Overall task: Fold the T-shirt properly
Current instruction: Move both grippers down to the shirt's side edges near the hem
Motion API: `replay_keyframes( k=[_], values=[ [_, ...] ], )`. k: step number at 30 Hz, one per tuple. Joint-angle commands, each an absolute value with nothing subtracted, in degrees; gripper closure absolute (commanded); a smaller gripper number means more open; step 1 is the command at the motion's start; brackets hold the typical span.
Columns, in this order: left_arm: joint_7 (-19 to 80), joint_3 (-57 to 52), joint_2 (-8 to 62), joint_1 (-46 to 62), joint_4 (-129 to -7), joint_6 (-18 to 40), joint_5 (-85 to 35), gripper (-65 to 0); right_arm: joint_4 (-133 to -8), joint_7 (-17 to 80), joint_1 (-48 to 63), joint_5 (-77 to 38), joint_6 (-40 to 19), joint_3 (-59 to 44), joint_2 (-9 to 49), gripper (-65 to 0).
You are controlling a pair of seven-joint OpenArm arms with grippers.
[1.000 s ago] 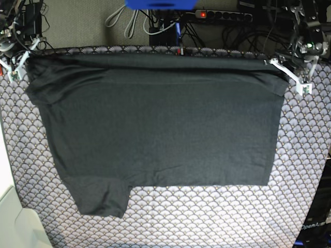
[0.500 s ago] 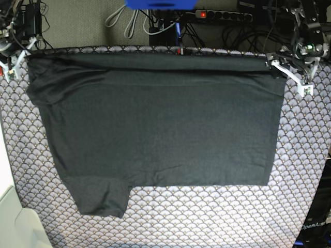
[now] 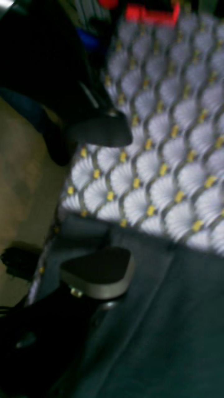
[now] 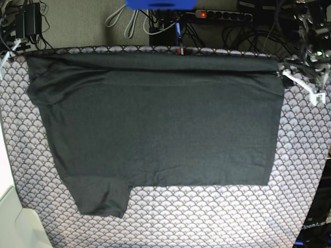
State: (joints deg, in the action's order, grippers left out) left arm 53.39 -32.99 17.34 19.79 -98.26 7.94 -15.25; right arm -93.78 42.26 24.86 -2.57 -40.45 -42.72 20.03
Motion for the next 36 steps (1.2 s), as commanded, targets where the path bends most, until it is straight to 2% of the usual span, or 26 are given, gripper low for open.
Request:
replay_keyframes(
  k=[1, 5, 10, 15, 19, 23, 27, 36],
  values=[
    [52.8, -33.6, 18.4, 18.5, -99.1, 7.7, -15.2, -52.3, -94.5, 41.5, 23.7, -2.8, -40.0, -43.3, 21.4, -26.5],
    [52.9, -34.9, 18.5, 14.5, -98.6, 7.7, -15.2, -52.3, -94.4, 41.5, 17.2, -2.8, -40.0, -42.2, 22.3, -26.5],
    [52.9, -34.6, 18.1, 8.0, -98.1, 7.7, -14.6, -52.3, -87.9, 41.5, 2.2, -0.4, -40.0, -34.2, 24.1, -26.5],
    [52.6, -33.9, 18.0, 0.2, -94.8, 7.7, -14.6, -52.3, -69.3, 40.5, -16.7, 6.5, -40.0, -25.6, 24.9, -26.6],
    [52.2, -29.8, 18.6, -6.0, -89.5, 7.7, -14.5, -52.3, -53.3, 35.3, -27.5, 7.7, -40.0, -21.3, 24.9, -26.6],
    [51.9, -27.1, 18.8, -11.8, -84.9, 7.7, -10.9, -52.3, -44.1, 29.2, -33.1, 7.7, -40.0, -16.8, 24.7, -26.6],
    [47.0, -23.4, 18.5, -14.9, -80.4, 7.7, -6.0, -52.3, -38.4, 24.6, -36.2, 7.7, -40.0, -15.2, 24.3, -26.7],
    [44.9, -21.9, 18.5, -19.6, -72.0, 7.6, -5.5, -52.3, -36.4, 22.4, -36.5, 7.8, -40.0, -15.1, 22.3, -26.7]
  ],
)
